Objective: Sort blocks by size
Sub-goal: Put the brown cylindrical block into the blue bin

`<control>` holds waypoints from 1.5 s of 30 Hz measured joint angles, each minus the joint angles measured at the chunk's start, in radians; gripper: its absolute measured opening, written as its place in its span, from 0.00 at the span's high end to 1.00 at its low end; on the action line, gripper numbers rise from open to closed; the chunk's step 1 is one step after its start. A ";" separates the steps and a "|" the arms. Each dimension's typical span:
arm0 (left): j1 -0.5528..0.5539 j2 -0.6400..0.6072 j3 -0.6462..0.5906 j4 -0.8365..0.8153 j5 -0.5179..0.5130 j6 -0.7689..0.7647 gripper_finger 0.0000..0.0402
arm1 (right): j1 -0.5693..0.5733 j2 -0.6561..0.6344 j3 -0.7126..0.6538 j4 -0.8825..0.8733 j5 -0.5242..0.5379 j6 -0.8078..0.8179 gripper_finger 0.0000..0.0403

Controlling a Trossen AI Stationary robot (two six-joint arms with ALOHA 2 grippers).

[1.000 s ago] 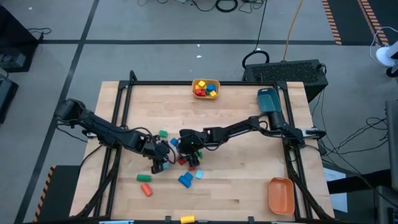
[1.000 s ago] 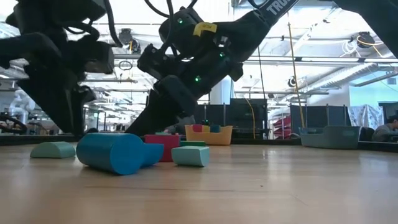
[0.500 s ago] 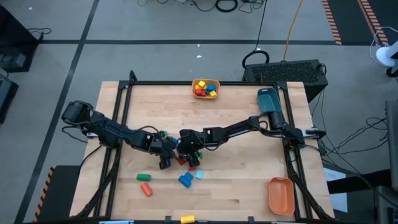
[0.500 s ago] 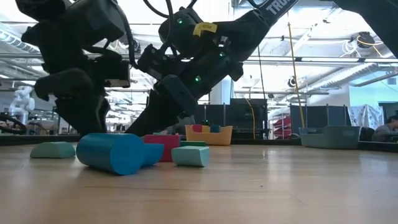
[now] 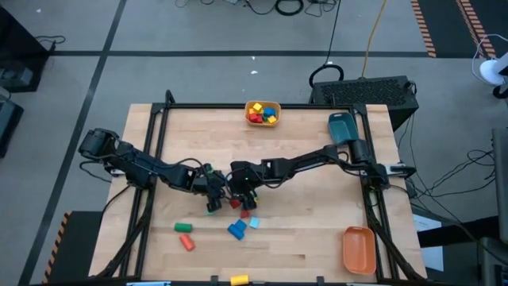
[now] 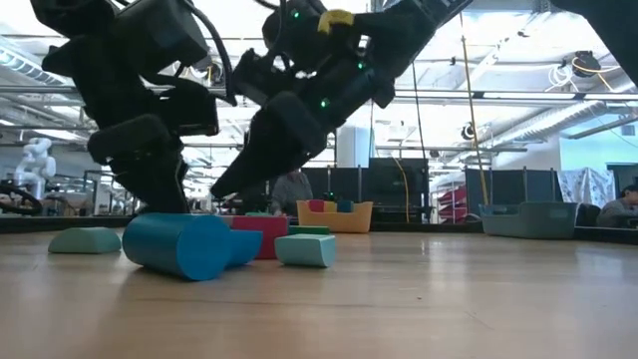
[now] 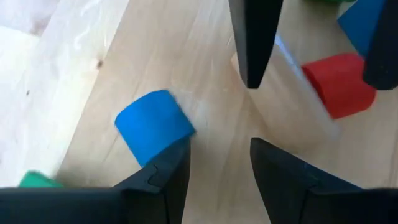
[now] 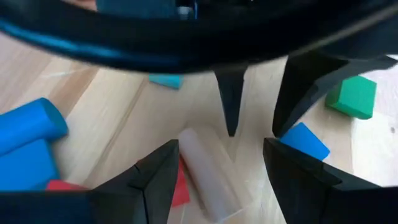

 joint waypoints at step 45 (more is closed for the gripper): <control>0.026 -0.025 0.000 0.025 -0.026 0.025 0.58 | 0.000 0.053 0.004 -0.094 -0.007 -0.048 0.72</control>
